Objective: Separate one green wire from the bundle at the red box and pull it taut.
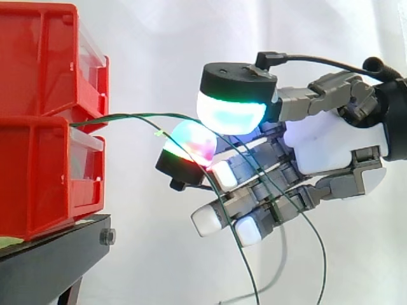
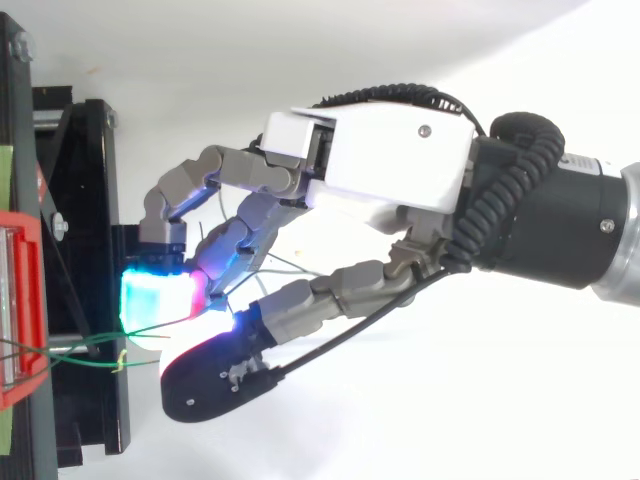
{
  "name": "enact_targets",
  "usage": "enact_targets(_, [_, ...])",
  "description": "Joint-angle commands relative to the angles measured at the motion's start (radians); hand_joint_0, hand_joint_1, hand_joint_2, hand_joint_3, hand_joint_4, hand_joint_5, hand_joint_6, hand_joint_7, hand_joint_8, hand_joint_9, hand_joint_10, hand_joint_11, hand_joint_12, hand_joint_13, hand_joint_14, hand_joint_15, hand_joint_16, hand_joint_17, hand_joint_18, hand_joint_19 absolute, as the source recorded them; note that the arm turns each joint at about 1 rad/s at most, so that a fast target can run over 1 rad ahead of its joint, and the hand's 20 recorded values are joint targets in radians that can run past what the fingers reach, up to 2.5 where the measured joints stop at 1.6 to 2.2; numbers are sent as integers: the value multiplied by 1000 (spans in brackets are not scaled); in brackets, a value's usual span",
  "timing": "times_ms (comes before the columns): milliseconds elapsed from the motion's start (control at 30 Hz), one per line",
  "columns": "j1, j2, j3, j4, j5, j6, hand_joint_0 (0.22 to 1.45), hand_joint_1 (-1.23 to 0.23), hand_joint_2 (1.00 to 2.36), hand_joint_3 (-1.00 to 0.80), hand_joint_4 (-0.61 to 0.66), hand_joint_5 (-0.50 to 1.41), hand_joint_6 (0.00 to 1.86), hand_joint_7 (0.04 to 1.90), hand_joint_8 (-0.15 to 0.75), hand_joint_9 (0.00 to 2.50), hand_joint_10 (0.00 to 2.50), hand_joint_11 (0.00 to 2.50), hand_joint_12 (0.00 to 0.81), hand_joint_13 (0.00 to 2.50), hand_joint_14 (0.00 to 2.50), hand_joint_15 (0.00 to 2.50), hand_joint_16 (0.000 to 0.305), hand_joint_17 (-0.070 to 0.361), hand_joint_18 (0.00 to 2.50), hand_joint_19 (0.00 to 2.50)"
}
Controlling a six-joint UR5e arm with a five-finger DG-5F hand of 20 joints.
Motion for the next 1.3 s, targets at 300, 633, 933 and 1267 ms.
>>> enact_targets(300, [0, 0, 0, -16, 0, 20, 611, -840, 1002, -476, 117, -156, 910, 892, 258, 996, 22, 673, 332, 806, 18, 468, 45, 102, 762, 648])
enact_targets(633, [2, 0, 0, -16, 0, 20, 649, -896, 1009, -411, 71, -154, 907, 931, 261, 997, 22, 679, 334, 804, 20, 471, 45, 102, 762, 646])
enact_targets(933, [2, 0, 0, -16, -3, 20, 626, -921, 1000, -500, 109, -151, 909, 895, 248, 990, 22, 673, 330, 806, 18, 469, 45, 102, 772, 648])
enact_targets(1267, [2, 0, 3, -76, -4, 58, 571, -686, 1005, -438, 117, -142, 895, 929, 268, 1026, 23, 673, 337, 816, 20, 476, 47, 105, 771, 669])
